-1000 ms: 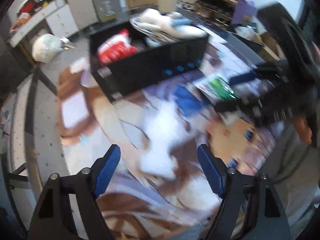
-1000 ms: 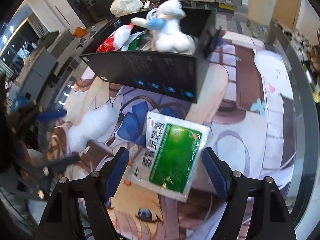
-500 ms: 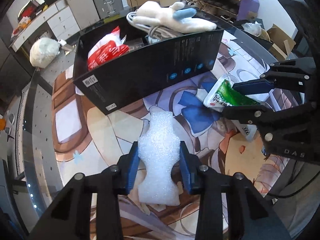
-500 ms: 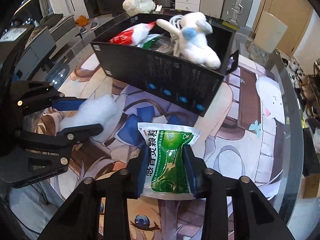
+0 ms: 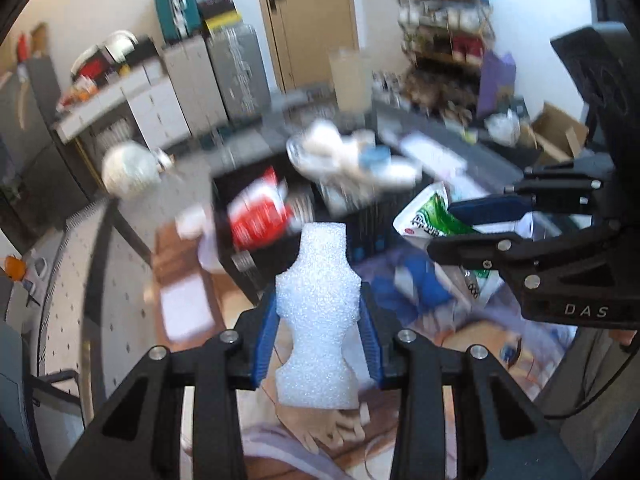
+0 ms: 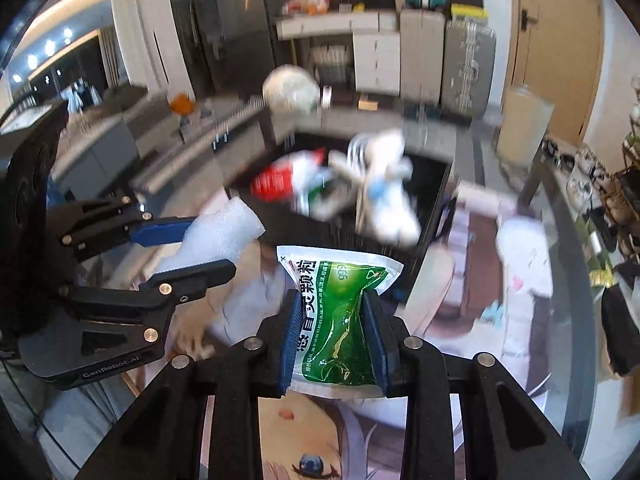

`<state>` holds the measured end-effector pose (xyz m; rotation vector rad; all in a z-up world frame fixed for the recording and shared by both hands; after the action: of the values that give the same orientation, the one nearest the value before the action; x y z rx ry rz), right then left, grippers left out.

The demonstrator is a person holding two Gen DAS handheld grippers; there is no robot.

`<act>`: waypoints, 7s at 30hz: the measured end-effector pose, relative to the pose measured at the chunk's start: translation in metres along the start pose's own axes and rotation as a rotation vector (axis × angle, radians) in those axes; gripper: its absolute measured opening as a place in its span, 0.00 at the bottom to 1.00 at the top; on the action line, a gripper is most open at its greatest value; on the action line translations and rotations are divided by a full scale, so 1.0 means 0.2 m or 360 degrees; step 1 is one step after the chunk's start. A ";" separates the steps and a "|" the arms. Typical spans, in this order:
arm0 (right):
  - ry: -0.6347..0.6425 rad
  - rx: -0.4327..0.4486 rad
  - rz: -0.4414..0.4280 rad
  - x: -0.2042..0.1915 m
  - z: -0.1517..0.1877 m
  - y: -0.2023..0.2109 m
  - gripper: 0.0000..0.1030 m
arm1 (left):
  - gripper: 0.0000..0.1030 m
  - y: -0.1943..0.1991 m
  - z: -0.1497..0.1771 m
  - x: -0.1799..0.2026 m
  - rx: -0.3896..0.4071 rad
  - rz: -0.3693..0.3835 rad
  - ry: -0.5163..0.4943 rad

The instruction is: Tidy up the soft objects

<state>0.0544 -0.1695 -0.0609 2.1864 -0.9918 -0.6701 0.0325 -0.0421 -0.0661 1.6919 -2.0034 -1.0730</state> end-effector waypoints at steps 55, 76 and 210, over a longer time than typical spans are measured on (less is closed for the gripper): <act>0.0115 0.0647 0.0053 0.03 -0.56 0.09 0.30 | 0.36 -0.04 -0.47 -0.33 0.0619 -0.0167 0.0413; -0.0092 0.0130 0.0052 0.23 -0.57 -0.28 0.30 | 0.36 -0.39 -0.42 -0.26 0.0048 -0.0048 0.0400; -0.0002 0.0830 0.0505 0.10 -0.03 0.01 0.99 | 1.00 -0.05 0.01 -0.17 0.0656 -0.0513 0.0621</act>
<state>0.0697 -0.1845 -0.0602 2.3700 -1.6129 -0.2813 0.0475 -0.0095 -0.0670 2.2822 -1.8163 -0.3674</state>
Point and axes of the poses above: each gripper's, at about its wrist camera, not at the fingertips, and y roughly against the way its jaws point, x to its right, z to its underside, the point moved 3 cm from there along -y, roughly the way its jaws point, and after that the axes turned 10 degrees about -z, right-handed, at the moved point
